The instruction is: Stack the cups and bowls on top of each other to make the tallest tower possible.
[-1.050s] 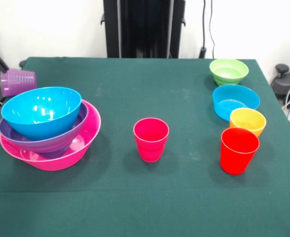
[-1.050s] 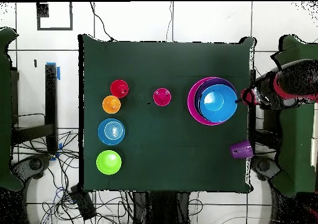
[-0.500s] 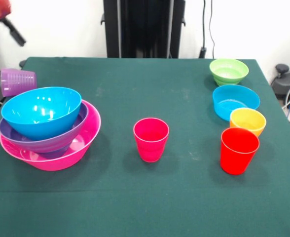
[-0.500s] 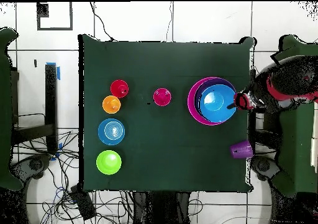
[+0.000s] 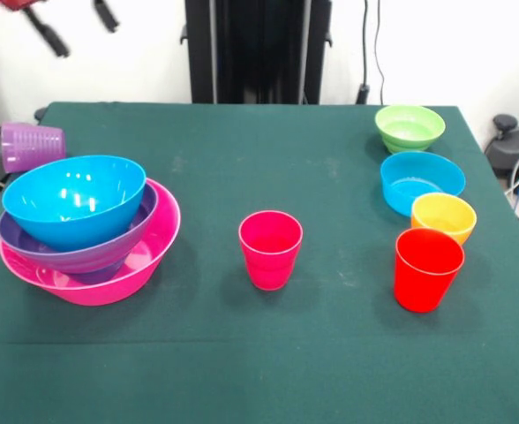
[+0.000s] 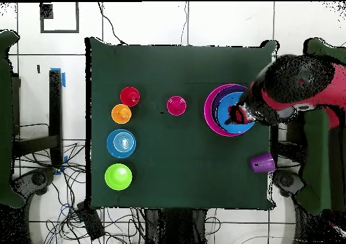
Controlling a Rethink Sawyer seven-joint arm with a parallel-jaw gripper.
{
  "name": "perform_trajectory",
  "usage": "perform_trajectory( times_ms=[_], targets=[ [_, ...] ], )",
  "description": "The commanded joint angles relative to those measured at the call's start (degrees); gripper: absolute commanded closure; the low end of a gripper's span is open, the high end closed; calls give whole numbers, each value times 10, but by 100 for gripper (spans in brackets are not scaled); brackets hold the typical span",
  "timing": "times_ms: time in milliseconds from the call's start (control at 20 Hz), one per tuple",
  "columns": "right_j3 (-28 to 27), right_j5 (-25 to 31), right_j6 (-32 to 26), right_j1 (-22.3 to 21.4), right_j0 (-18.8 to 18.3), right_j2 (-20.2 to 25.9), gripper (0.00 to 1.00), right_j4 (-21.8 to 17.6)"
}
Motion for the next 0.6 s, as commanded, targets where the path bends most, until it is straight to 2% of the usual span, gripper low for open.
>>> perform_trajectory(
  times_ms=[50,350,600],
  targets=[
    [88,-25,146,-35,60,-70,0,7],
    [113,-93,195,-48,98,-99,0,6],
    [128,-169,265,-52,132,-123,0,3]
  ],
)
